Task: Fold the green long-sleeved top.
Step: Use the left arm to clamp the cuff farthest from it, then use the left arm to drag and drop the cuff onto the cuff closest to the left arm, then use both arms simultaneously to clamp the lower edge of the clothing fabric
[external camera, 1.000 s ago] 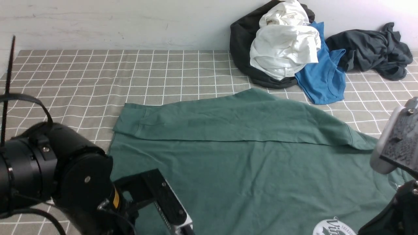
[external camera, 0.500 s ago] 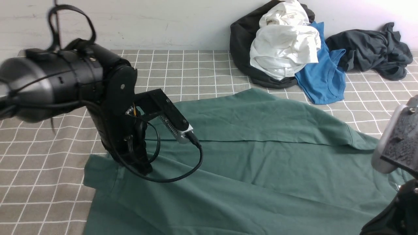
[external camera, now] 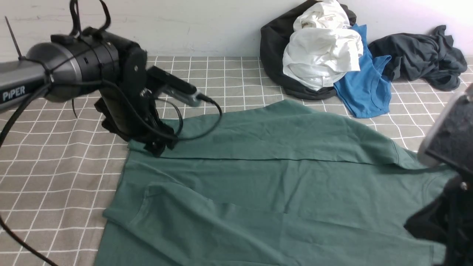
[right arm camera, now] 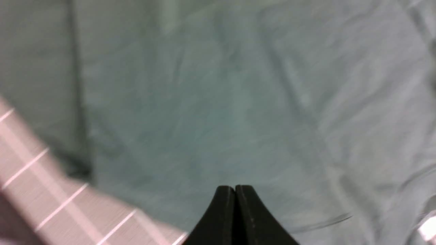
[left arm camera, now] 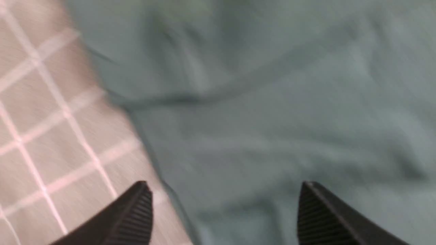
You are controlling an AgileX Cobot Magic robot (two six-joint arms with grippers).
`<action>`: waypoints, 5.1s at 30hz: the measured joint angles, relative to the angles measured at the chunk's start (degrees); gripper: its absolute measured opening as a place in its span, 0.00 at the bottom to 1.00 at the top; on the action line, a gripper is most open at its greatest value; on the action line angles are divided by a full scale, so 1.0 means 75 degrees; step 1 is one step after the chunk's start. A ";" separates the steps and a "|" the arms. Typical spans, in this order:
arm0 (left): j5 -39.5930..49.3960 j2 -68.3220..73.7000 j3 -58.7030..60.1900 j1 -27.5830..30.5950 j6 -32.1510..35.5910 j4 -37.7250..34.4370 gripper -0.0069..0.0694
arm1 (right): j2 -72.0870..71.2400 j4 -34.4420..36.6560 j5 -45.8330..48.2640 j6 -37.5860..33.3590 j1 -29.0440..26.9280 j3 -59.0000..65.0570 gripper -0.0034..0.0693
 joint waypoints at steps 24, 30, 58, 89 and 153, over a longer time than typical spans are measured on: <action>0.0410 0.2487 -0.2384 0.0742 0.0837 -0.2013 0.68 | 0.1278 -0.0703 -0.0668 0.0695 0.0000 -0.0390 0.03; 0.0410 0.2536 -0.2416 0.0742 0.0870 -0.1679 0.43 | 0.1278 -0.0703 -0.0675 0.0695 0.0000 -0.0390 0.03; 0.1592 -0.0636 0.0129 0.0746 0.0267 -0.2049 0.10 | 0.1278 -0.0981 -0.0472 0.0704 0.0000 -0.0390 0.03; -0.0085 -0.3949 0.6797 -0.3708 0.3813 -0.1908 0.75 | 0.0916 0.0615 0.0875 0.0402 0.1828 0.0860 0.68; -0.0140 -0.5018 0.7438 -0.3691 0.0878 0.0244 0.10 | 0.1094 -0.1563 -0.1602 -0.0106 0.1828 0.3336 0.70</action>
